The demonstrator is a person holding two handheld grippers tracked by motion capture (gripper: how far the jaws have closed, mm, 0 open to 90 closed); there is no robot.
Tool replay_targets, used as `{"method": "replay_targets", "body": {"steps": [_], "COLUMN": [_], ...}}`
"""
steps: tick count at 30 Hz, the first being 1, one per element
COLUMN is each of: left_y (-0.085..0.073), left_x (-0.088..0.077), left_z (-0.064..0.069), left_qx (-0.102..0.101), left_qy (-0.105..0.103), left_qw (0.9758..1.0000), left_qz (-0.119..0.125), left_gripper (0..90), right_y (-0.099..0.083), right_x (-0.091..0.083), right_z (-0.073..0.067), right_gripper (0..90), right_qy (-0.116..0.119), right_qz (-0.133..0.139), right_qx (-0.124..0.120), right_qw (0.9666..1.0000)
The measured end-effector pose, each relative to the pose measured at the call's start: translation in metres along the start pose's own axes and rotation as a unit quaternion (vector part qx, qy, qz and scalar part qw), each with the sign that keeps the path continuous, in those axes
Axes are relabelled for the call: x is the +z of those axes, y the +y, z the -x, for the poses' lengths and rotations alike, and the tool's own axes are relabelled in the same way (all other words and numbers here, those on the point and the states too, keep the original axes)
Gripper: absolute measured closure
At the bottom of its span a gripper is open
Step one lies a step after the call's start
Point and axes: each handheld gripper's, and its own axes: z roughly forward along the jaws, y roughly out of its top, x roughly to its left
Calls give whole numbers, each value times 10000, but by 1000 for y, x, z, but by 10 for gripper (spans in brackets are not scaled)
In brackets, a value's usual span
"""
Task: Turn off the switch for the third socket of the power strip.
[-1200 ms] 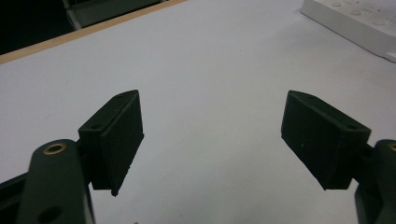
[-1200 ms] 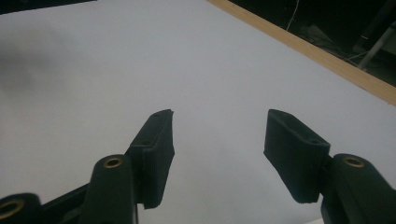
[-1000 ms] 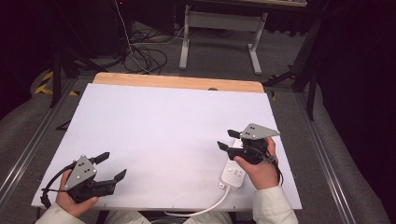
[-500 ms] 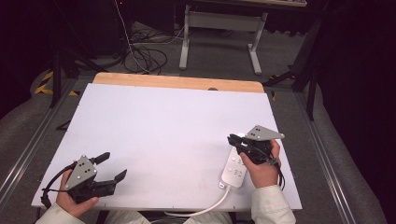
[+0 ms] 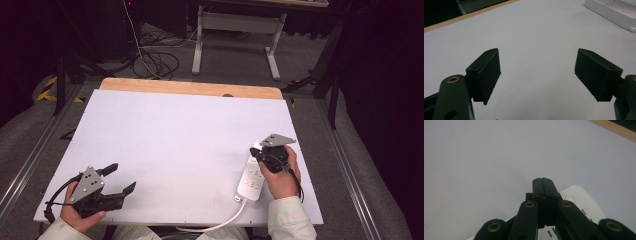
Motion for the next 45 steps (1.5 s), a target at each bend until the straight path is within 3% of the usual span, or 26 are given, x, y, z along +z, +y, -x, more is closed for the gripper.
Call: {"method": "replay_targets", "body": {"steps": [8, 18, 45], "left_y": [0, 0, 0], "left_x": [0, 1, 1], "left_z": [0, 0, 0], "left_qx": [-13, -29, -24], "left_qy": [-8, 9, 16], "left_qw": [10000, 10000, 10000], "left_qz": [-4, -9, -27], "left_gripper": [213, 213, 213], "right_y": [-3, -7, -10], "right_x": [8, 14, 20], "right_z": [3, 7, 8], "right_gripper": [900, 900, 900], "right_qy": [-238, -168, -40], "right_qz": [-377, -613, -757], "right_qx": [91, 188, 377], "right_qw": [9990, 9978, 9964]}}
